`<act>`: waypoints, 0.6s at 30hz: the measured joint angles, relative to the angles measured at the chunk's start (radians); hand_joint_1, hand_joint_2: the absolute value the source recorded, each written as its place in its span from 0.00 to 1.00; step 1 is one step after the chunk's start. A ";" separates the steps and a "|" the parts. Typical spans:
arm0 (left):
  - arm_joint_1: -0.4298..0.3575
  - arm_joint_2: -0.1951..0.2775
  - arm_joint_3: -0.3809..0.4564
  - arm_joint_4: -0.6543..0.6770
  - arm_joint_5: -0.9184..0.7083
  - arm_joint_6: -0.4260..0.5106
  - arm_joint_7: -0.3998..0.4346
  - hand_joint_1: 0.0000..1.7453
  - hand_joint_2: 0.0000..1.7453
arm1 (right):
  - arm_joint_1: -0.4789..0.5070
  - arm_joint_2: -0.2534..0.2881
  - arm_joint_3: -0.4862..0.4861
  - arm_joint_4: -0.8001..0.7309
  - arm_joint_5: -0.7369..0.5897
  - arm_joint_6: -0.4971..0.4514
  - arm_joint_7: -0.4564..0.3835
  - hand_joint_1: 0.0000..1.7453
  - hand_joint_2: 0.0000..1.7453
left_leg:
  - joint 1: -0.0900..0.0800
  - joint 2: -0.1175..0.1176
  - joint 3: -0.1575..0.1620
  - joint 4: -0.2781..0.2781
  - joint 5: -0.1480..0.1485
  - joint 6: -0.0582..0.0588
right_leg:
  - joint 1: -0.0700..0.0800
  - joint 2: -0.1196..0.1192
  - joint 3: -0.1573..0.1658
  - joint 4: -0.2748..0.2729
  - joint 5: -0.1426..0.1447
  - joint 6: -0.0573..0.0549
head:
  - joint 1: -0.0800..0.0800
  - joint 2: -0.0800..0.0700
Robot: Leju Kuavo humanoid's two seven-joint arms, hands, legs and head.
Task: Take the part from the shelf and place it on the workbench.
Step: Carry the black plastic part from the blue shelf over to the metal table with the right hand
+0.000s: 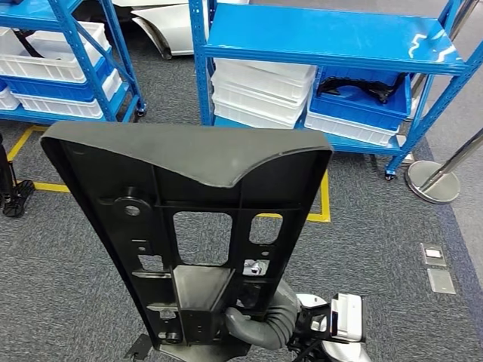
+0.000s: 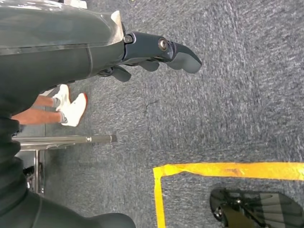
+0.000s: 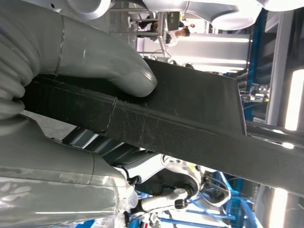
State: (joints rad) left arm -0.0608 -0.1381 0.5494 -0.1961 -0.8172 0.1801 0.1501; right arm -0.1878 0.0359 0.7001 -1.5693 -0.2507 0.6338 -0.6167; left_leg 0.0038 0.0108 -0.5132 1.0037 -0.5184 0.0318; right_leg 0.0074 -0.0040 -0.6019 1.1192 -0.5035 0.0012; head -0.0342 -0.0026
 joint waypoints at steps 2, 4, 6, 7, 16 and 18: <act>-0.001 -0.002 0.003 0.000 0.000 0.001 -0.001 0.00 1.00 | -0.001 0.000 0.000 -0.001 0.000 0.000 -0.001 1.00 1.00 | 0.001 0.000 -0.006 0.001 0.004 -0.007 | 0.009 0.004 0.047 -0.088 0.023 -0.018 | -0.001 0.000; -0.002 -0.005 0.004 0.000 -0.002 0.001 -0.001 0.00 1.00 | -0.001 0.000 0.000 -0.001 0.001 0.000 -0.002 1.00 1.00 | 0.005 0.000 -0.012 0.000 0.010 -0.016 | 0.015 0.004 0.046 -0.104 0.029 -0.025 | -0.001 0.000; -0.002 -0.007 0.005 0.000 -0.004 0.001 -0.001 0.00 1.00 | -0.002 0.001 0.000 -0.003 0.002 0.002 -0.003 1.00 1.00 | 0.004 -0.001 -0.019 0.007 -0.002 -0.024 | 0.009 0.002 0.054 -0.133 0.034 -0.031 | -0.002 0.000; -0.002 -0.007 0.005 0.000 -0.005 0.001 -0.003 0.00 1.00 | -0.004 0.001 0.000 -0.004 0.002 0.002 -0.003 1.00 1.00 | 0.004 -0.002 -0.032 0.031 -0.021 -0.028 | 0.004 0.000 0.058 -0.149 0.038 -0.033 | -0.003 0.000; 0.000 -0.009 0.006 0.000 -0.027 -0.001 -0.016 0.00 1.00 | -0.022 0.013 0.000 0.003 -0.003 -0.010 0.020 1.00 1.00 | 0.031 -0.036 -0.046 0.072 -0.010 -0.062 | -0.007 0.027 0.018 -0.104 0.033 -0.015 | -0.006 0.000; 0.001 -0.011 0.006 0.000 -0.032 -0.002 -0.015 0.00 1.00 | -0.025 0.016 0.000 0.003 -0.006 -0.010 0.022 1.00 1.00 | 0.031 -0.058 -0.039 0.042 -0.009 -0.055 | -0.007 0.040 -0.002 -0.087 0.036 -0.002 | -0.007 0.000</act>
State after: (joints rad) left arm -0.0602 -0.1489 0.5550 -0.1957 -0.8492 0.1785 0.1349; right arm -0.2132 0.0519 0.7001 -1.5663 -0.2568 0.6241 -0.5951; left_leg 0.0348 -0.0468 -0.5518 1.0454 -0.5278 -0.0237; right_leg 0.0002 0.0360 -0.6037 1.0322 -0.4678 -0.0008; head -0.0417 -0.0027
